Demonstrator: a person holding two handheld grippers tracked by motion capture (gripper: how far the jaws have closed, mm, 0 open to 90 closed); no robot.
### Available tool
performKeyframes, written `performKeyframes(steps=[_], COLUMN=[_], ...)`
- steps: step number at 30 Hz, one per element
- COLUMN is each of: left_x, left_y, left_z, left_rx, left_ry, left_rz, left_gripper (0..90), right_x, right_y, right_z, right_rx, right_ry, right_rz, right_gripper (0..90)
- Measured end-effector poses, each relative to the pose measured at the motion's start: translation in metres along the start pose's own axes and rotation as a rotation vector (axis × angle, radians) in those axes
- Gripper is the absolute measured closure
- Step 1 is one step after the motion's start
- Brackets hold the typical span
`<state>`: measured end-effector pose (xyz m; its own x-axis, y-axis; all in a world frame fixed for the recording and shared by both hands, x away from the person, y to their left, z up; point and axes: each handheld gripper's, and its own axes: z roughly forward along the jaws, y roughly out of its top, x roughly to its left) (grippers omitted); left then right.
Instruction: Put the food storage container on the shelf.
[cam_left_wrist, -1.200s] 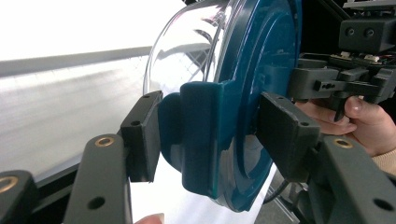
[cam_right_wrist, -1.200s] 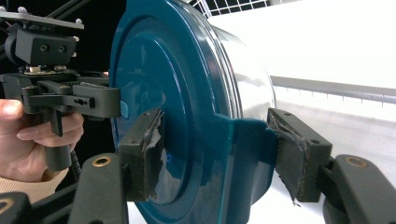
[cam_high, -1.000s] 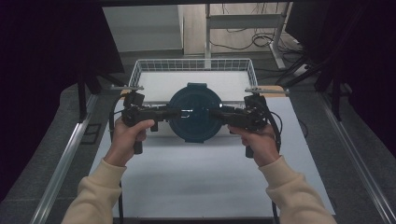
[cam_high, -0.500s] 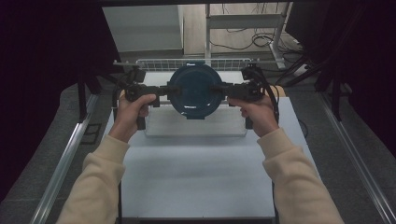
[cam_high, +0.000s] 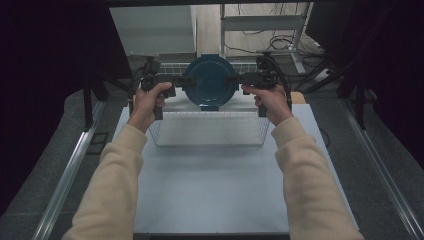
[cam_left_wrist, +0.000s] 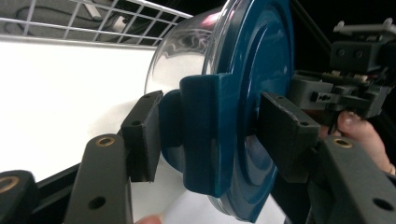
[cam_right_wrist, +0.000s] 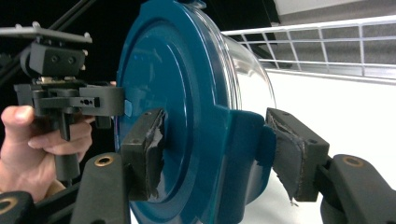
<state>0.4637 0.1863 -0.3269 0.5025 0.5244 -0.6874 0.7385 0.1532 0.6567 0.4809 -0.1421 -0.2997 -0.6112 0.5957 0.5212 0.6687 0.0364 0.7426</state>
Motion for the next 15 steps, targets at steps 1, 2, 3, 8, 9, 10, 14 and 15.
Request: performKeyframes(steps=[1, 2, 3, 8, 9, 10, 14, 15], left_x=[0.002, 0.003, 0.005, 0.024, 0.024, 0.025, 0.027, 0.027], left_y=[0.001, 0.002, 0.003, 0.005, 0.004, 0.004, 0.004, 0.003], left_z=[0.001, 0.003, 0.004, 0.014, 0.016, 0.017, 0.020, 0.021], left_rx=[-0.001, -0.001, -0.002, 0.033, 0.031, 0.028, 0.014, 0.013], left_ry=[-0.003, -0.003, -0.006, -0.059, -0.058, -0.060, -0.054, -0.051], left_rz=[-0.019, -0.038, -0.052, -0.153, -0.157, -0.160, -0.164, -0.162], left_gripper=[42.9, 42.7, 42.6, 40.7, 39.6, 39.2, 37.3, 37.0], right_x=[-0.002, -0.004, -0.005, -0.016, -0.021, -0.023, -0.032, -0.032], right_y=[0.001, 0.002, 0.003, 0.004, 0.003, 0.003, 0.001, 0.001], right_z=[0.001, 0.003, 0.004, 0.011, 0.014, 0.015, 0.018, 0.018], right_rx=[0.000, 0.004, 0.008, 0.022, 0.030, 0.029, 0.017, 0.011], right_ry=[0.000, 0.000, 0.001, -0.019, -0.012, -0.008, 0.008, 0.007], right_rz=[0.015, 0.023, 0.037, 0.149, 0.186, 0.206, 0.252, 0.248], right_gripper=[39.0, 38.8, 38.6, 33.4, 32.8, 32.7, 32.0, 31.7])
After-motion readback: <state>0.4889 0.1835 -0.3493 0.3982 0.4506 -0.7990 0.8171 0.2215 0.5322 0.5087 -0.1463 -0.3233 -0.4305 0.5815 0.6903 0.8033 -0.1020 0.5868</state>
